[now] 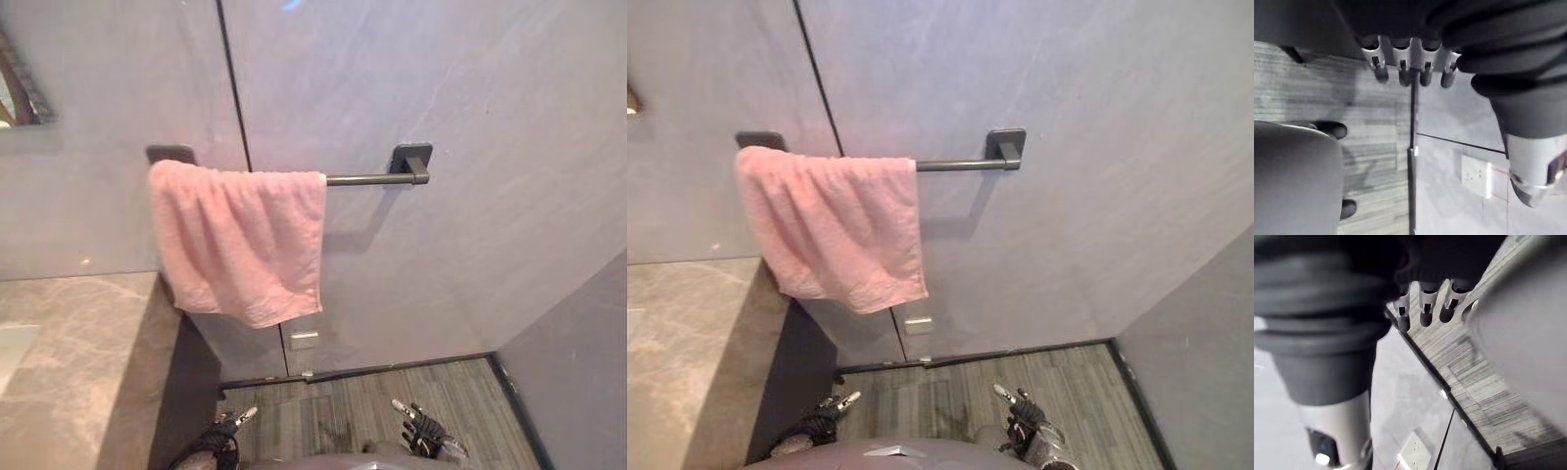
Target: Organize washtable
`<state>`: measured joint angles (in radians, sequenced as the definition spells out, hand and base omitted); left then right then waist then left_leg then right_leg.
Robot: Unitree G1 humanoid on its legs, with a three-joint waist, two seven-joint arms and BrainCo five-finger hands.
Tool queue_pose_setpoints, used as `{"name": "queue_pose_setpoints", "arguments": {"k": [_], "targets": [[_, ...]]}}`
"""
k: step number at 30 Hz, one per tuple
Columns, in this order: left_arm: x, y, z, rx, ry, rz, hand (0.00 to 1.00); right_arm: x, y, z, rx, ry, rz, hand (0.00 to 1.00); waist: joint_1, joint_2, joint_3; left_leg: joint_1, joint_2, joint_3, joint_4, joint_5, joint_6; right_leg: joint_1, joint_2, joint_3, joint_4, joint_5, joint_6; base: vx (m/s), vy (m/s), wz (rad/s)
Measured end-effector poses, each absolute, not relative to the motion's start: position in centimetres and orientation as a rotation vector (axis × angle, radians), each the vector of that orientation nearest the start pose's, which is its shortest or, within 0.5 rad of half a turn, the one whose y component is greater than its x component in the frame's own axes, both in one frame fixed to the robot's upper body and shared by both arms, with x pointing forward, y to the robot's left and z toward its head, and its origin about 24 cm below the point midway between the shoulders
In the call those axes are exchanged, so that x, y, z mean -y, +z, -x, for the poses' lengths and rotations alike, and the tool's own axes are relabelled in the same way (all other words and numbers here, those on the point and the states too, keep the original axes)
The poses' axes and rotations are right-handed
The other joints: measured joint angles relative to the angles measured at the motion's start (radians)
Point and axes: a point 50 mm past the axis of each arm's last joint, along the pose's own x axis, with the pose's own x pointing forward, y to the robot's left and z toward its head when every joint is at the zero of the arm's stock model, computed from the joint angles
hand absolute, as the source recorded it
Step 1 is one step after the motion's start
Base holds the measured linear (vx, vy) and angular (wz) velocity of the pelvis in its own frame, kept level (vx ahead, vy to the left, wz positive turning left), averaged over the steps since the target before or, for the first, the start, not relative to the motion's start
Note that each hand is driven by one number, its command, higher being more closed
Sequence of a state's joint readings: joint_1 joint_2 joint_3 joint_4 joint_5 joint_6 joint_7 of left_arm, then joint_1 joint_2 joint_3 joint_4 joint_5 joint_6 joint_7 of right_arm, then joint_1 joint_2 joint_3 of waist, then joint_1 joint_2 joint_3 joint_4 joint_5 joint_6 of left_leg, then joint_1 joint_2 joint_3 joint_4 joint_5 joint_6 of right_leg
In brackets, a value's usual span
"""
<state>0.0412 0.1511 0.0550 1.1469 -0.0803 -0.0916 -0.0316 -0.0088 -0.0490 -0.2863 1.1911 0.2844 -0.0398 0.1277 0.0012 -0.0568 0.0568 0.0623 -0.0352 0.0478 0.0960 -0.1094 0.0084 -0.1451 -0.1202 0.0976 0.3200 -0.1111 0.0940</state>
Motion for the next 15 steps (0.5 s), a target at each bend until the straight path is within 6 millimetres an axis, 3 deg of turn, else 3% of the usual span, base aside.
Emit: {"name": "queue_pose_setpoints", "arguments": {"k": [3, 5, 7, 8, 11, 15], "targets": [[-18.8, -16.4, -9.8, -1.087, 0.099, 0.025, 0.00, 21.2, -16.6, -8.7, -1.103, -0.363, -0.371, 0.00, 0.000, 0.061, -0.029, -0.003, 0.048, -0.028, -0.021, -0.004, -0.029, 0.032, 0.041, -0.040, -0.095, 0.019, -0.024, 0.09, -0.182, 0.19], [-17.9, -16.4, -9.9, -1.086, 0.061, 0.022, 0.00, 21.0, -16.5, -9.0, -1.108, -0.320, -0.323, 0.00, -0.003, 0.077, -0.037, -0.012, 0.081, -0.054, -0.025, -0.010, -0.051, 0.051, 0.075, -0.061, -0.148, 0.041, -0.038, 0.07, -0.179, 0.22], [-17.6, -16.1, -10.4, -1.053, 0.033, 0.005, 0.00, 20.3, -15.7, -11.1, -1.023, -0.226, -0.256, 0.00, -0.004, 0.081, -0.041, -0.020, 0.102, -0.063, -0.025, -0.015, -0.063, 0.057, 0.091, -0.082, -0.171, 0.046, -0.045, 0.01, -0.141, 0.12], [-17.1, -15.2, -11.3, -0.966, -0.002, 0.000, 0.00, 19.6, -13.9, -13.7, -0.873, -0.140, -0.206, 0.00, -0.006, 0.077, -0.039, -0.032, 0.111, -0.066, -0.029, -0.013, -0.069, 0.049, 0.100, -0.081, -0.180, 0.050, -0.051, 0.01, -0.096, 0.06], [-15.5, -12.5, -13.1, -0.752, -0.061, 0.028, 0.00, 18.2, -9.4, -17.9, -0.558, -0.035, -0.175, 0.00, -0.007, 0.068, -0.041, -0.042, 0.113, -0.067, -0.031, -0.007, -0.078, 0.041, 0.105, -0.079, -0.189, 0.052, -0.055, 0.04, -0.054, -0.01], [-15.7, -8.1, -15.3, -0.482, 0.031, -0.036, 0.00, 16.6, -5.6, -19.9, -0.337, 0.006, -0.203, 0.00, 0.006, 0.070, -0.043, -0.055, 0.109, -0.069, -0.031, -0.006, -0.078, 0.041, 0.100, -0.081, -0.211, 0.066, -0.057, 0.00, 0.021, 0.04]]}}
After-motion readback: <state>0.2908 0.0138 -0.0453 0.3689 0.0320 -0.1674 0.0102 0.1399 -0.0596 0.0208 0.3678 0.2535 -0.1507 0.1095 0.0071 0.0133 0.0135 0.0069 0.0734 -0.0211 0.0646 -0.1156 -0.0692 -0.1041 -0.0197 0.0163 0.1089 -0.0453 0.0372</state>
